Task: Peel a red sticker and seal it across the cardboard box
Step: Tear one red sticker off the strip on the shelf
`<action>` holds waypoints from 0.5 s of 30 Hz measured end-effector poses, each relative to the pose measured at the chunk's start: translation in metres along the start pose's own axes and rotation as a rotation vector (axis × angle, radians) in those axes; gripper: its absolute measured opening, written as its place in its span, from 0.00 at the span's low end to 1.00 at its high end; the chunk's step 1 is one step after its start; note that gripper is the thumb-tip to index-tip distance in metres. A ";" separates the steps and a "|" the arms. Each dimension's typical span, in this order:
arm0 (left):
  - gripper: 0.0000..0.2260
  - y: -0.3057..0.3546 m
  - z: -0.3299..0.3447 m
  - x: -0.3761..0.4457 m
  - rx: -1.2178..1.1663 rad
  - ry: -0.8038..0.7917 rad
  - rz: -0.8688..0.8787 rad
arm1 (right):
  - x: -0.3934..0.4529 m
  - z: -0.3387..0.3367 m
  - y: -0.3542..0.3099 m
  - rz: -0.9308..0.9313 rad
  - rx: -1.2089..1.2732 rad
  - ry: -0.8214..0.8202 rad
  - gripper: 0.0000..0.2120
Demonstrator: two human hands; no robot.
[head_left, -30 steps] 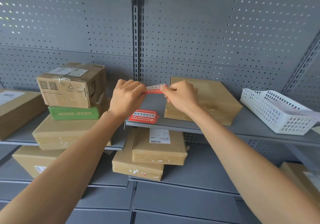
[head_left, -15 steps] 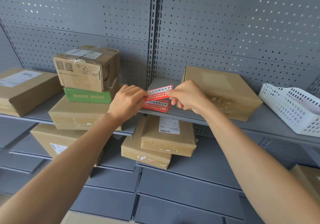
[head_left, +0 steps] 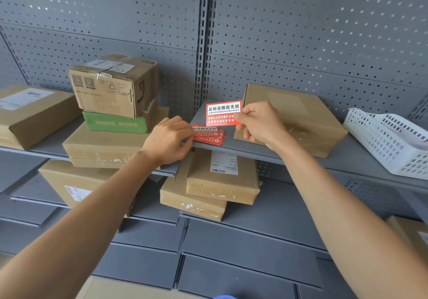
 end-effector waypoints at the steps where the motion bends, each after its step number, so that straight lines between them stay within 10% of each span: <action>1: 0.13 -0.001 -0.001 0.001 -0.008 -0.003 -0.027 | 0.000 -0.002 -0.001 -0.014 0.003 0.003 0.07; 9: 0.16 0.003 -0.022 0.061 -0.557 0.138 -0.751 | -0.002 -0.029 -0.014 -0.146 0.112 0.011 0.08; 15: 0.18 0.034 -0.013 0.109 -0.854 0.152 -0.829 | -0.003 -0.077 -0.020 -0.144 0.293 0.162 0.06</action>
Point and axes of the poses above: each hand's wrist, its own x-axis towards the middle knuckle, its own z-axis out of the palm, y = z × x, the point moved 9 cm from there along x, towards the middle knuckle, and after that the axes turned 15 degrees about y, right-handed, at the moved point
